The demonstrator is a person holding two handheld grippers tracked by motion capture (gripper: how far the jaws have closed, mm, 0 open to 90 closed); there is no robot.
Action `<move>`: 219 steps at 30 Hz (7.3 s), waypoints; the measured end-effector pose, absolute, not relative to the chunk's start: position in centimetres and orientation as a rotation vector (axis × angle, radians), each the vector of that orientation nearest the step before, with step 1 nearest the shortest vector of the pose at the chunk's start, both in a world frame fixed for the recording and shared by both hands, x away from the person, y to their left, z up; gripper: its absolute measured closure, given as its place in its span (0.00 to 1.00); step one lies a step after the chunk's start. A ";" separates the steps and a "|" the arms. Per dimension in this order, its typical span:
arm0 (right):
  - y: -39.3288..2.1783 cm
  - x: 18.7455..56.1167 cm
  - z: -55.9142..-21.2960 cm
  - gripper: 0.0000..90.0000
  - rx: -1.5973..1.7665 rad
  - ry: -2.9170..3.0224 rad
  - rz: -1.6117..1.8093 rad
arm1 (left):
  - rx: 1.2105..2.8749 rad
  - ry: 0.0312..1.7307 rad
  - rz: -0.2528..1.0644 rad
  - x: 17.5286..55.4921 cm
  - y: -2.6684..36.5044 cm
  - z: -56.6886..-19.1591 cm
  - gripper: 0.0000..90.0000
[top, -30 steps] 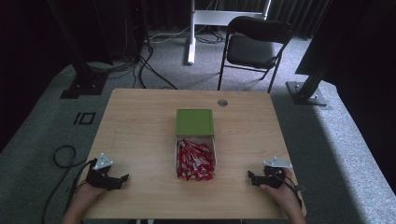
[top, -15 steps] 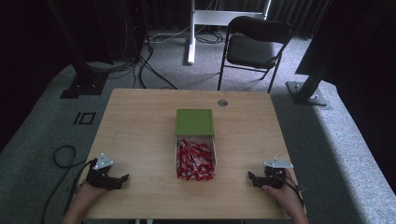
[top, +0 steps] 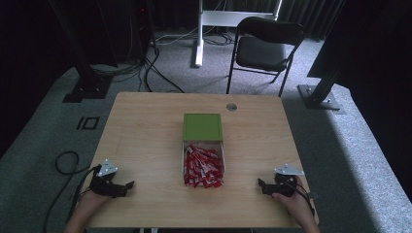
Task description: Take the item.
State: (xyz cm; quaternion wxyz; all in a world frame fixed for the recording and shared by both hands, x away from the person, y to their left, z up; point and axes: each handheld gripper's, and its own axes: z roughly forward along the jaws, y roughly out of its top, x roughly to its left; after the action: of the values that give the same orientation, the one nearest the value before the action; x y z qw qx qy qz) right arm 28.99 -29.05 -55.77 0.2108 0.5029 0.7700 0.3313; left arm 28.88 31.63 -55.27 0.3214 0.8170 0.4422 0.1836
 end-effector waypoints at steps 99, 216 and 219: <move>-10.6 32.1 -44.0 0.32 0.915 2.322 1.260 | 2.149 1.161 0.481 28.9 31.6 -55.2 0.02; -13.6 33.2 -40.9 0.91 1.242 2.008 1.242 | 2.148 1.161 0.482 28.9 31.6 -55.3 0.01; -14.3 33.7 -41.2 0.91 1.274 1.974 1.216 | 2.147 1.161 0.483 28.9 31.6 -55.3 0.02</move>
State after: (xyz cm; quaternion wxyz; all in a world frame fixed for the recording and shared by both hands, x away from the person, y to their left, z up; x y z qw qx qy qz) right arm 33.65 -14.26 -41.20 0.2454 0.4669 0.7233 0.4456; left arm 28.89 31.64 -55.26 0.3211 0.8172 0.4418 0.1838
